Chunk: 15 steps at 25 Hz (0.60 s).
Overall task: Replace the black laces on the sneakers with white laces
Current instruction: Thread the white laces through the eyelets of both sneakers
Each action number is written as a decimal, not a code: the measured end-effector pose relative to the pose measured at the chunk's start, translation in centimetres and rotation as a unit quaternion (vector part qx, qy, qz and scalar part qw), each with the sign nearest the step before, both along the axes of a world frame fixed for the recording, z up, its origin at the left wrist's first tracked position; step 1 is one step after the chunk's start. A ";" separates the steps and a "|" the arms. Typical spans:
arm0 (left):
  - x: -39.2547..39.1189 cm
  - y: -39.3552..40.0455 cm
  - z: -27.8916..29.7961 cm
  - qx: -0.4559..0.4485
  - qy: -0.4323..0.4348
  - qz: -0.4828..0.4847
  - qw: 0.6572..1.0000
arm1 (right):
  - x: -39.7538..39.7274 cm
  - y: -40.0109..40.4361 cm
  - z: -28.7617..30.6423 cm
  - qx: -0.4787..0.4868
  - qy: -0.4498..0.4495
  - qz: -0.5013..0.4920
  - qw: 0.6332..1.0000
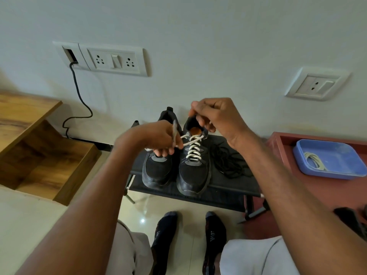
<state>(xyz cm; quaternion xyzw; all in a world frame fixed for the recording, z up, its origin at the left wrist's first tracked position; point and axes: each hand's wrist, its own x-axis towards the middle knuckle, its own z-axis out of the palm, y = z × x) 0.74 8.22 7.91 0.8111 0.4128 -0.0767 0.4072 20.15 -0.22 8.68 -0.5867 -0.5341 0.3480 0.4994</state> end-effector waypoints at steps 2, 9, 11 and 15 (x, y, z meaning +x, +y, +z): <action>-0.7 0.1 -0.3 0.027 0.053 -0.047 0.997 | 0.3 0.6 -2.2 -0.066 -0.125 -0.037 0.989; 1.8 0.1 -1.6 0.134 -0.064 0.116 0.982 | 0.3 3.5 -6.4 -0.256 -0.240 -0.136 0.926; 3.6 0.3 -3.2 0.151 -0.060 0.103 0.981 | 0.8 2.8 -6.9 -0.294 -0.264 -0.123 0.910; 6.2 0.2 -5.9 0.185 0.036 0.059 0.980 | 1.8 1.9 -8.0 -0.316 -0.262 -0.108 0.906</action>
